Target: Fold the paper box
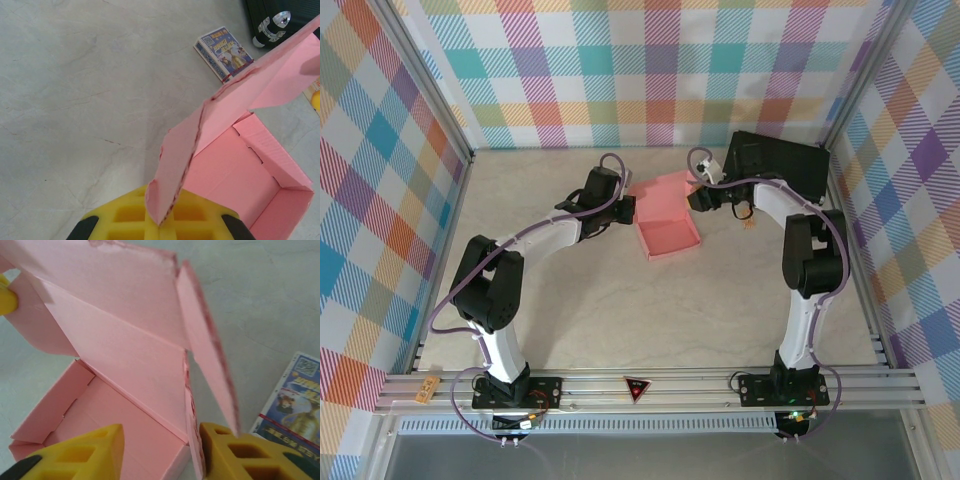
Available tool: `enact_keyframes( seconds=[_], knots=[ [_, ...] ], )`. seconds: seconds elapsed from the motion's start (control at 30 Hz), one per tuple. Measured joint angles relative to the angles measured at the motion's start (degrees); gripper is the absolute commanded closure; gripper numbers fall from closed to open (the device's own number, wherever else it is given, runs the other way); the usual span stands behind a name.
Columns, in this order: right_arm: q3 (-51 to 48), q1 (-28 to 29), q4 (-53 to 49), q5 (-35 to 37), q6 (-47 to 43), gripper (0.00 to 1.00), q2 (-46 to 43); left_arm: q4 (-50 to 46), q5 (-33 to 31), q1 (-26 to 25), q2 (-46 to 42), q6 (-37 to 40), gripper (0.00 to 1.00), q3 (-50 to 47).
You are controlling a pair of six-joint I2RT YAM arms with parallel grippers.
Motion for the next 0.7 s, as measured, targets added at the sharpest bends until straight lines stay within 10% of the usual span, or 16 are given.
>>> enact_keyframes(
  seconds=[0.37,0.7],
  knots=[
    [-1.11,0.85,0.81,4.17,0.92,0.89,-0.92,-0.13,-0.24,0.00,0.72,0.00,1.00,0.94],
    [-12.11,5.62,12.24,17.46,8.46,0.91,-8.28,-0.42,-2.14,0.02,1.62,-0.02,1.00,2.25]
  ],
)
